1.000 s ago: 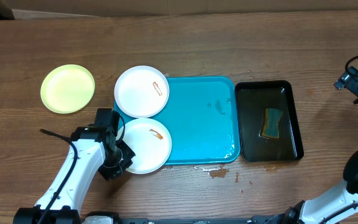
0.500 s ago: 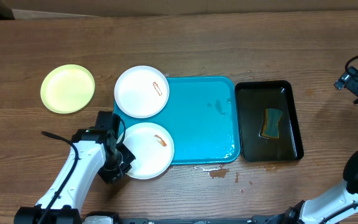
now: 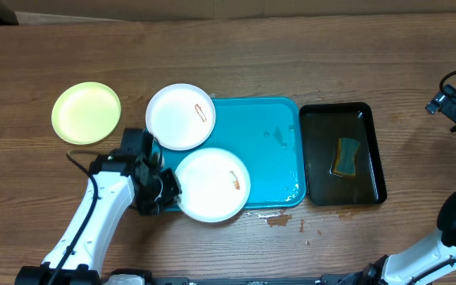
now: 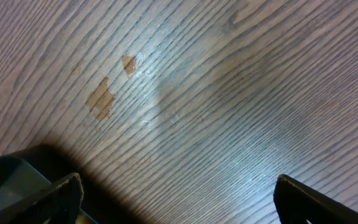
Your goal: Clean dirty plates on tray and stack at the side
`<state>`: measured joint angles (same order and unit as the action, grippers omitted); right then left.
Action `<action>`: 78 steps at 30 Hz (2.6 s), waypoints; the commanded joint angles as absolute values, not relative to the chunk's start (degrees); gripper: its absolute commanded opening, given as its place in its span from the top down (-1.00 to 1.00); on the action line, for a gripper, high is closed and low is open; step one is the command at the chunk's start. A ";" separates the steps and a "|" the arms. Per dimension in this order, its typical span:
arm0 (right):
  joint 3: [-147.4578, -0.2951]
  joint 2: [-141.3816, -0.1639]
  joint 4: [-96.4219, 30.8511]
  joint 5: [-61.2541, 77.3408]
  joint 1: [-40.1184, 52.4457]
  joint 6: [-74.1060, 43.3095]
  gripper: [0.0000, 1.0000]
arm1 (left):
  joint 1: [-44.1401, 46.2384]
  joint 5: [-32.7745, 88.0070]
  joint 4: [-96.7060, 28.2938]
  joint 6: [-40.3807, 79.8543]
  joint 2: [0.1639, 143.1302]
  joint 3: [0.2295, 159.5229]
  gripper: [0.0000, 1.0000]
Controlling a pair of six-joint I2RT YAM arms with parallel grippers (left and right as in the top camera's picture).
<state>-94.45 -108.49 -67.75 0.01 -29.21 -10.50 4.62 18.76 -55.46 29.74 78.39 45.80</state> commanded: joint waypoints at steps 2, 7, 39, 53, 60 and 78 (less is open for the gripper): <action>-94.89 -107.48 -67.57 0.05 -29.32 -10.72 -1.00 | 9.28 19.62 -54.65 24.18 78.65 53.06 0.92; -94.89 -107.48 -67.57 0.05 -29.32 -10.72 -1.00 | 16.10 10.74 -52.90 24.97 78.76 57.21 0.92; -94.89 -107.48 -67.57 0.05 -29.32 -10.72 -1.00 | 26.65 8.08 -45.60 32.12 108.20 70.15 0.49; -94.89 -107.48 -67.57 0.05 -29.32 -10.72 -1.00 | 27.70 2.35 -45.36 28.29 108.36 72.88 0.43; -94.89 -107.48 -67.57 0.05 -29.32 -10.72 -1.00 | 28.93 -1.43 -45.63 28.25 108.38 72.10 0.33; -94.89 -107.48 -67.57 0.05 -29.32 -10.72 -1.00 | 28.93 -1.45 -42.35 28.32 108.55 68.82 0.21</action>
<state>-94.45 -108.49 -67.77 0.01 -29.23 -10.52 28.80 -0.75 -43.16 28.51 107.70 70.11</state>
